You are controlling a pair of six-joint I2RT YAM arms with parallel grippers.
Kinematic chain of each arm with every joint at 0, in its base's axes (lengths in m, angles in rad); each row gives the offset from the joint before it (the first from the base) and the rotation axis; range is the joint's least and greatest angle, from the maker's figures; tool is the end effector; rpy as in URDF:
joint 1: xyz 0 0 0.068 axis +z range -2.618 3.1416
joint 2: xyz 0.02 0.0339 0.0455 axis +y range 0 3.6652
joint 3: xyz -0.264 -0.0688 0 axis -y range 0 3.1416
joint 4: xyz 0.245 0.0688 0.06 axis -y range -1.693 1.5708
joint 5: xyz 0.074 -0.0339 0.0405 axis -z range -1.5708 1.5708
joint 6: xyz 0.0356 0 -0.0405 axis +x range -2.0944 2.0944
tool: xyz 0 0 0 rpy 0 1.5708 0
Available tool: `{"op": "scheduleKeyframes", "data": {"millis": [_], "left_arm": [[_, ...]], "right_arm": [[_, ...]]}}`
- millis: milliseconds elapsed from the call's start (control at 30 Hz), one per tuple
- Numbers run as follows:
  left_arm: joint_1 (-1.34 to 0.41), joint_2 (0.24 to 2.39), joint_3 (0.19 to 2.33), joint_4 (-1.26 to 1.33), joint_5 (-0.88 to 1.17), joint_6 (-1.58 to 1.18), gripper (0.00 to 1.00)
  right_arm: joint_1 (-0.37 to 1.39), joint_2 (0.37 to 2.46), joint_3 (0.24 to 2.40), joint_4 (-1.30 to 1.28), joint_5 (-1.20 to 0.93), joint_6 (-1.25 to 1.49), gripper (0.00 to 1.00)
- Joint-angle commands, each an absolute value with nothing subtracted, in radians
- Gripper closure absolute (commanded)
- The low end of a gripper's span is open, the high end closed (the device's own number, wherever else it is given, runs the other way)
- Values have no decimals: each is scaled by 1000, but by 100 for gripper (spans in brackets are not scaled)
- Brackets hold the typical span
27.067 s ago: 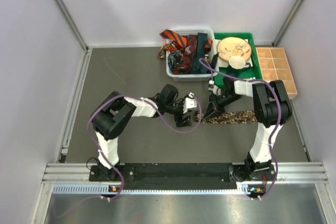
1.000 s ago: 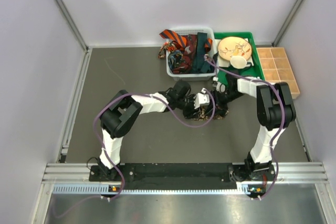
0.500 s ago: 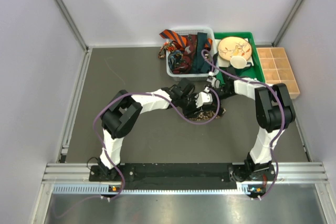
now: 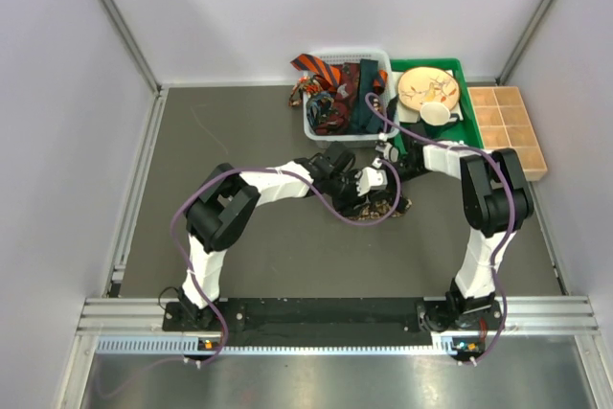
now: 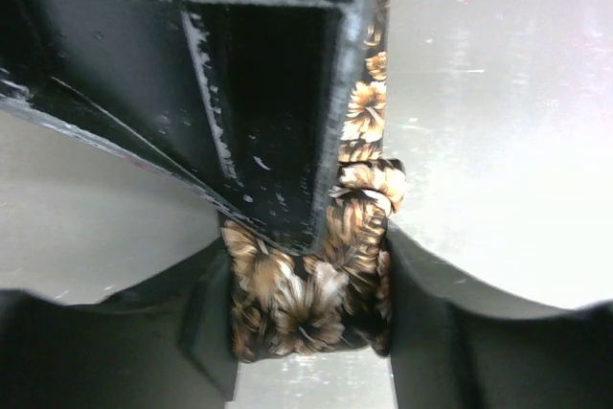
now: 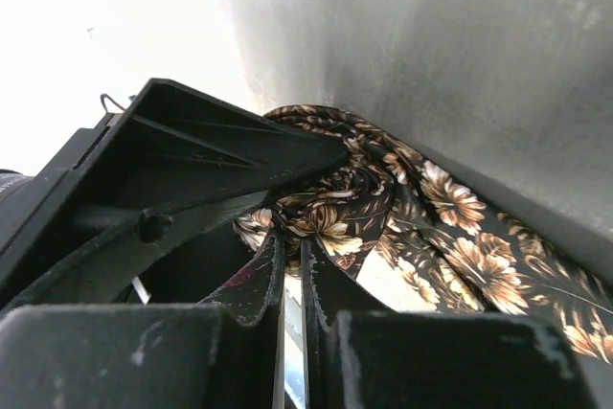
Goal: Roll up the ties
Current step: Roll the tie at the center of the board.
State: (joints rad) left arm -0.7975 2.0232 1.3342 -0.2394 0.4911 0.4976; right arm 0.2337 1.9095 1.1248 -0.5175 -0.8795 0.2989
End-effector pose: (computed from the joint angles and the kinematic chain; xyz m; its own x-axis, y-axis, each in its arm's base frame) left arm 0.2854 -0.3164 0.1571 -0.0960 0.7010 -0.7067 0.9949 0.0901 -0.0458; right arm 0.3333 0.1075 0.1386 -0.9984 -0.0447 -0.0349 -0.0550 0.6132 0.7880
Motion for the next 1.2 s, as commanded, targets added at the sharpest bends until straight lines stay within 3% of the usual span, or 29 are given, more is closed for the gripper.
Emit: {"op": "scheduleKeyframes", "data": {"millis": [0, 33, 133, 333, 700, 1033, 1133, 1167], "left_arm": [[-779, 2040, 1266, -298, 554, 469, 37], [-769, 2020, 1250, -257, 566, 462, 30], [-744, 1982, 1174, -94, 652, 440, 20], [-726, 1954, 1091, 216, 762, 367, 17], [-738, 2051, 1127, 387, 799, 261, 27], [-767, 2128, 1192, 456, 762, 183, 28], [-772, 2149, 1201, 482, 752, 170, 32], [-772, 2157, 1206, 482, 749, 167, 38]], "right_arm": [[233, 1942, 1118, -518, -640, 219, 100], [227, 1942, 1117, -525, -626, 215, 100], [207, 1933, 1108, -538, -591, 199, 100], [193, 1921, 1103, -554, -540, 189, 100], [192, 1881, 1108, -577, -414, 160, 100], [192, 1868, 1111, -578, -350, 158, 100], [190, 1867, 1112, -577, -336, 155, 100], [190, 1865, 1111, -578, -336, 153, 100]]}}
